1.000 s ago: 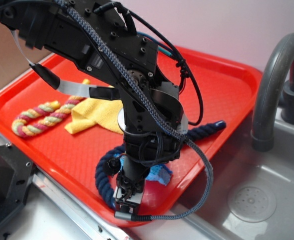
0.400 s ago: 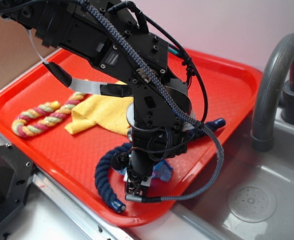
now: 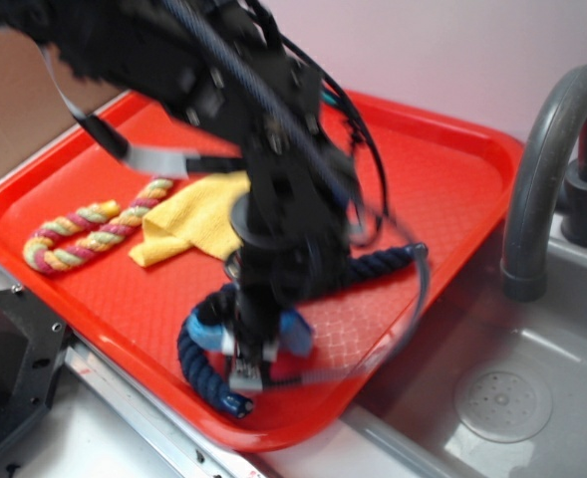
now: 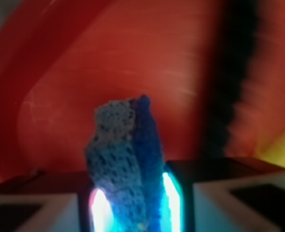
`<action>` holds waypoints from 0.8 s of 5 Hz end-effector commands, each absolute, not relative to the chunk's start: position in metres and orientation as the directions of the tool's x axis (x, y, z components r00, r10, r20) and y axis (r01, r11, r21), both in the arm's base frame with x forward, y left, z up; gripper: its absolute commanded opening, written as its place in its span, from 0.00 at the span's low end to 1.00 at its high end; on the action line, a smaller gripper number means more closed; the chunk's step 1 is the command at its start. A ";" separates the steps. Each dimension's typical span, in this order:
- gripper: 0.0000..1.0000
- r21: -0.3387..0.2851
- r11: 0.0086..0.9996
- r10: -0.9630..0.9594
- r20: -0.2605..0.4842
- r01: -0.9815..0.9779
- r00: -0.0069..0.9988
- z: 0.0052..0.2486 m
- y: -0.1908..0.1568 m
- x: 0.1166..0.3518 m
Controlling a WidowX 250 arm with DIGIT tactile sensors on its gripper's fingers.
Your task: Grab the blue sponge.
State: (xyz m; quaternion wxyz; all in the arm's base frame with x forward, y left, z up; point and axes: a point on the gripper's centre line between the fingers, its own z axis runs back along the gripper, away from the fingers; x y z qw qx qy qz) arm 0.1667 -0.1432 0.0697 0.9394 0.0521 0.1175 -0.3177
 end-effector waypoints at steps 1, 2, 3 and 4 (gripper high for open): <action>0.00 -0.085 0.971 -0.225 0.014 0.225 0.974 0.162 -0.101 0.137; 0.00 -0.096 0.995 0.019 0.119 -0.007 0.993 0.199 -0.082 0.113; 0.00 -0.167 0.985 -0.029 0.115 0.048 0.993 0.191 -0.077 0.124; 0.70 -0.156 0.978 -0.133 0.025 0.135 0.991 0.182 -0.069 0.134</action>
